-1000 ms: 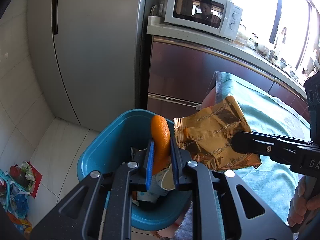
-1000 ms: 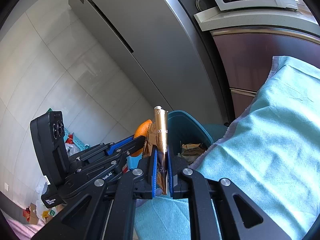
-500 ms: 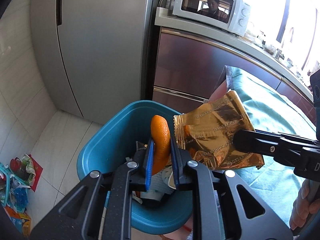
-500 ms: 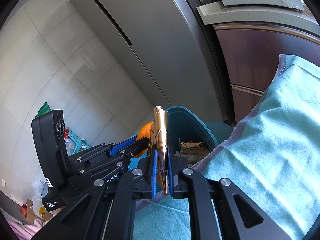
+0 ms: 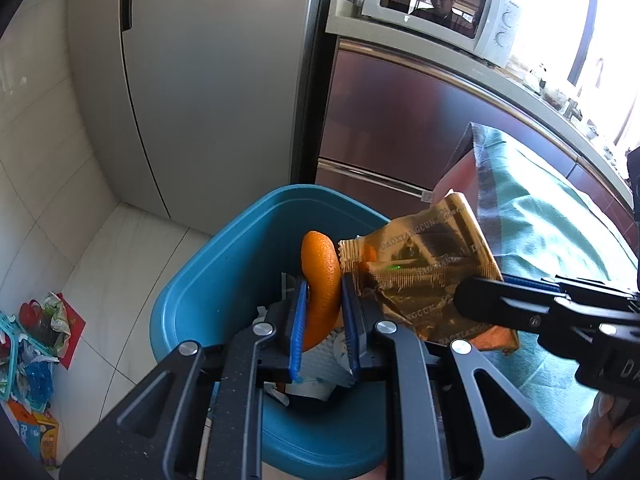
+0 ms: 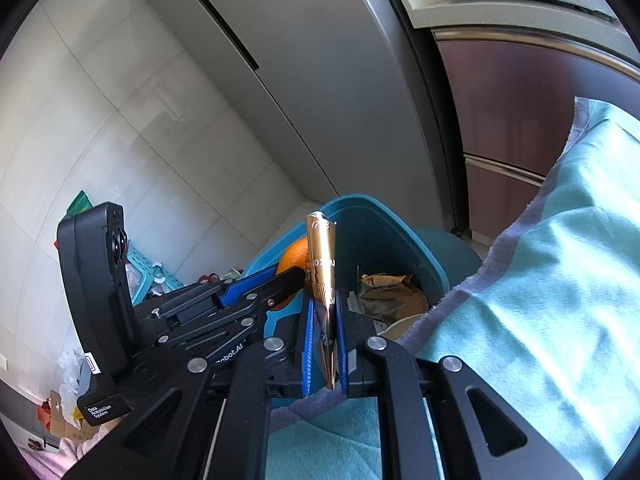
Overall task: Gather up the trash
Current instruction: 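Lower both tools into the bin and open them to drop the items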
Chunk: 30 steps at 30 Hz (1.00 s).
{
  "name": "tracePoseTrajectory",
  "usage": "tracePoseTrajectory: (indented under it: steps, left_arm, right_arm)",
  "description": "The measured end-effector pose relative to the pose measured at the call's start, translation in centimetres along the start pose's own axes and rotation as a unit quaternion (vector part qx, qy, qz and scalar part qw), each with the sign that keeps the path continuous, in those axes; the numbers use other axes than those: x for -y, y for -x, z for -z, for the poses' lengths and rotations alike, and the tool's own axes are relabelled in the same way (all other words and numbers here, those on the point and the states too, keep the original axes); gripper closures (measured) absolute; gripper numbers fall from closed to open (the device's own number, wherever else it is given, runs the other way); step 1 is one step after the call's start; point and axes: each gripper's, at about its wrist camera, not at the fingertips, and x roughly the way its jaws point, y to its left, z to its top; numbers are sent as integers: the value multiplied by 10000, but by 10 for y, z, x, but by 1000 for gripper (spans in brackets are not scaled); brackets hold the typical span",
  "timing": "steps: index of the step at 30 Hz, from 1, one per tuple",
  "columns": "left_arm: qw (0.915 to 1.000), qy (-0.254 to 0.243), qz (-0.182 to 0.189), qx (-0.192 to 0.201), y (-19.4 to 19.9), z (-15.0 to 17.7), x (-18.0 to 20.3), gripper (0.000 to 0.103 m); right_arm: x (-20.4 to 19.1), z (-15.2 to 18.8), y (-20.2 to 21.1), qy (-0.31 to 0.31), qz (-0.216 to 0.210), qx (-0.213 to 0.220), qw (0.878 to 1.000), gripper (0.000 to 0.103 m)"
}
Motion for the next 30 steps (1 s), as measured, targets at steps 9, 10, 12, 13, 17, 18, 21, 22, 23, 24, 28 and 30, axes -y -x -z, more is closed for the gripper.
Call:
tracePoseTrajectory:
  steps: [9,10,12,13,17,18,21,22,23,24,28,30]
  left_arm:
    - [9999,137,5,-89,-12,1,-8,85]
    - [9998,154,3,-98,-13,1,-9,85]
    - [9998,187,-14,-98,-14,2,-11,83]
    - [9997,203,-21,-94,-14,2,-12,81]
    - [9996,275,-41,-86,-14,4,-16,77]
    - [9995,295,-40,-76,-13,4,-17,76]
    - [9993,363,-65,-20,-9,6,-20,71]
    - [9992,385,-55,-2,-8,6,-23,70]
    - [9992,404,-42,16,-6,7,-25,69]
    - [9991,427,-44,49,-3,7,-27,67]
    - [9989,440,-56,149,6,9,-29,62]
    - [9989,417,-32,197,11,9,-28,59]
  right_arm:
    - [-4,-4,-21,-27,91,-246,9997,87]
    - [-3,-4,-21,-37,98,-257,9996,87]
    - [-2,-5,-22,-53,103,-278,9995,84]
    - [-3,-5,-22,-53,100,-291,9995,83]
    - [-6,-3,-20,-47,117,-284,9995,82]
    - [-6,-4,-20,-46,121,-277,9995,81]
    - [-8,-4,-19,-35,103,-256,9996,78]
    - [-7,-5,-19,-27,95,-258,9996,77]
    - [-7,-5,-19,-23,88,-258,9996,77]
    - [-5,-5,-20,-28,90,-245,9997,76]
    - [-2,-3,-19,-26,99,-200,9997,73]
    - [-1,-2,-17,-38,103,-179,9998,72]
